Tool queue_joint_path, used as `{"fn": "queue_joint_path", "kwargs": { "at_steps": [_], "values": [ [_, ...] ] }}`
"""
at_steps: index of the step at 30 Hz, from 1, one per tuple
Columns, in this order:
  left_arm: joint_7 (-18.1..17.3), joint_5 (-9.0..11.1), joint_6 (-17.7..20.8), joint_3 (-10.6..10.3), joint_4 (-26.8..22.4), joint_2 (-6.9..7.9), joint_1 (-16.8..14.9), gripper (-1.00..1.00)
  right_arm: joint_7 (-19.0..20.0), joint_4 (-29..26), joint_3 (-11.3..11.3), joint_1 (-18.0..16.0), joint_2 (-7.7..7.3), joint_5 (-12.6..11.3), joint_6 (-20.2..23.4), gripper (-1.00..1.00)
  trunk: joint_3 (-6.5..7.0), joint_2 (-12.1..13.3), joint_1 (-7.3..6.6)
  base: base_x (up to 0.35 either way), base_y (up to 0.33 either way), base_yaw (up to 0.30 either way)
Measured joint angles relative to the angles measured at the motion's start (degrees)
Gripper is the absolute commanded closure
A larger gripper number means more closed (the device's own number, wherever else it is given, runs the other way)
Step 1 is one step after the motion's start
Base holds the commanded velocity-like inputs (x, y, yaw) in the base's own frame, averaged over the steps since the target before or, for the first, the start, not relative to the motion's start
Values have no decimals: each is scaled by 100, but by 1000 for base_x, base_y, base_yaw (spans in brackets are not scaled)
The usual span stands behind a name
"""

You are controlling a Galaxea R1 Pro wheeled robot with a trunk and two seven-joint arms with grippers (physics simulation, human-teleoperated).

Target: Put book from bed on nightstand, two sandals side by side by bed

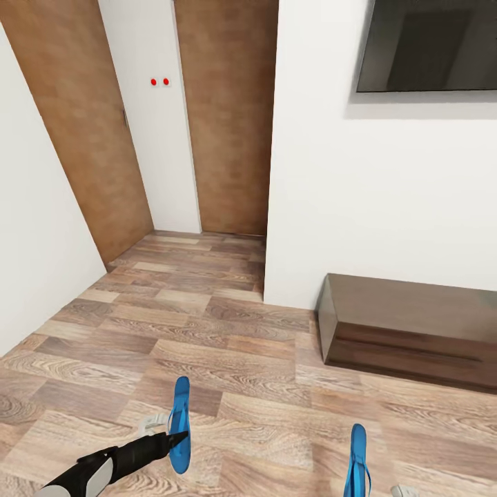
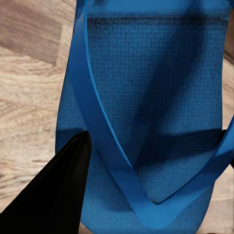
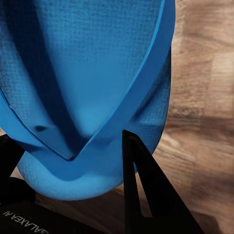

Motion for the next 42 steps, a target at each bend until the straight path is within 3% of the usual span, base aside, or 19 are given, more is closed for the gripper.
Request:
{"fn": "queue_joint_path", "kwargs": {
  "at_steps": [10,16,21,35,39,42],
  "values": [
    [24,26,-14,2,257,0,0,100,-41,9,0,0,4,30,0,100,0,0,0,0,0,22],
    [35,40,-18,4,281,-100,1,100,-19,10,-1,-1,1,13,2,100,0,0,0,0,0,265],
    [43,23,-135,9,284,-274,4,100,-51,10,0,-1,4,14,4,100,0,0,0,0,0,291],
    [106,0,-210,6,507,-297,5,100,-54,10,-7,-1,1,15,7,100,0,0,0,0,0,293],
    [784,-1,-585,-4,742,-277,23,100,-47,10,-9,-1,1,15,9,100,0,0,0,0,0,293],
    [1074,-75,-858,-29,793,-258,130,100,-40,10,-9,-1,1,14,9,100,0,0,0,0,0,293]
  ]
}}
